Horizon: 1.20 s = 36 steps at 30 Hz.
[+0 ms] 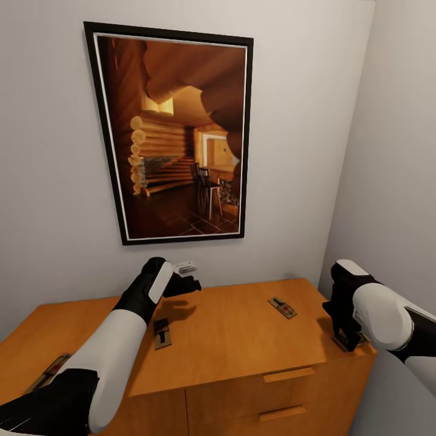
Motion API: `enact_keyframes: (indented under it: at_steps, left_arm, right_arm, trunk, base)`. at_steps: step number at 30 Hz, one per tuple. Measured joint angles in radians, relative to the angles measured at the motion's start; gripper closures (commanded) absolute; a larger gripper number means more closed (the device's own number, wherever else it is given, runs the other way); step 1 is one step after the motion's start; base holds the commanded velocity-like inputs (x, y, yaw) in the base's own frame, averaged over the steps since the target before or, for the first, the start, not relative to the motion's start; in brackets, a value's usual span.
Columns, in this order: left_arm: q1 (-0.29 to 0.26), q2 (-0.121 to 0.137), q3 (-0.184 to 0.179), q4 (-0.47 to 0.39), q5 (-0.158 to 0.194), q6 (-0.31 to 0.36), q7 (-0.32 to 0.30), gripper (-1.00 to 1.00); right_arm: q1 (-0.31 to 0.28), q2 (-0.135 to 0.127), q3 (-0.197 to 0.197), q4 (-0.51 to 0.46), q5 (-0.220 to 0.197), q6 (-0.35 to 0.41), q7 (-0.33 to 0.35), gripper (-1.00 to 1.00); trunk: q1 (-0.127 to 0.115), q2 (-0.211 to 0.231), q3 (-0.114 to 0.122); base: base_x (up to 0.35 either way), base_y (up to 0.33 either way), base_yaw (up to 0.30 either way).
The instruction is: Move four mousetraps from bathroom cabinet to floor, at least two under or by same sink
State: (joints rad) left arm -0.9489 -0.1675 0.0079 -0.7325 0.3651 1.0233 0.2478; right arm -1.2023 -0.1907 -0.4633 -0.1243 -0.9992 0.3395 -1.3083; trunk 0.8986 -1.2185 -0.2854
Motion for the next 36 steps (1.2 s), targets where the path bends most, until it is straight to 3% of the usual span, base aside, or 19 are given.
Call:
enact_keyframes:
  at_steps: [25,36]
  left_arm:
    - [0.0,0.005,-0.001,0.07,-0.005,-0.001,0.002,-1.0]
    - [0.0,0.005,-0.001,0.113,-0.009,-0.003,0.008,-1.0]
  right_arm:
    - [0.0,0.001,0.004,-0.007,0.0,0.009,0.001,1.0]
    - [0.0,0.001,0.008,-0.008,0.002,0.037,0.067,1.0]
  trunk:
    - [-0.096,0.175,0.078]
    - [-0.138,0.252,0.113]
  base:
    - [0.0,0.0,0.0]
    - [0.0,0.0,0.0]
